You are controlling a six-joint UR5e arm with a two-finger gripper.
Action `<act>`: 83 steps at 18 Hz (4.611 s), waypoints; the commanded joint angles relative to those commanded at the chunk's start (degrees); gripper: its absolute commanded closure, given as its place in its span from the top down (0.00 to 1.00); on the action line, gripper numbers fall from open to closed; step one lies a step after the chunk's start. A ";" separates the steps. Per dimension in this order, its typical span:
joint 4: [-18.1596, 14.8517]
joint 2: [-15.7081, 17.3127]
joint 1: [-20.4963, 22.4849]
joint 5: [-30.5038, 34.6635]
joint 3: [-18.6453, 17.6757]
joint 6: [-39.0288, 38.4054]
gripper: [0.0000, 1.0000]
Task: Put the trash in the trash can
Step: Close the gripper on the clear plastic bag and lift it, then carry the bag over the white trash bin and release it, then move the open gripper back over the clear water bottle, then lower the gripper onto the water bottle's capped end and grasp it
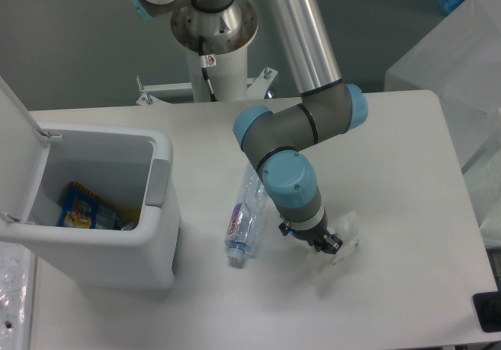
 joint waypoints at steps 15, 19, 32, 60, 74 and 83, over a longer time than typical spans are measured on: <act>-1.14 13.88 2.82 -27.40 0.53 -8.95 0.09; -1.06 17.66 2.20 -34.09 1.58 -15.02 0.09; -1.14 27.85 -4.74 -51.59 1.59 -28.39 0.12; -1.84 22.26 8.17 -50.98 -2.47 -29.09 1.00; -29.70 0.63 3.18 -29.99 16.35 -28.56 1.00; -36.39 -3.95 -1.75 -23.82 17.84 -28.91 1.00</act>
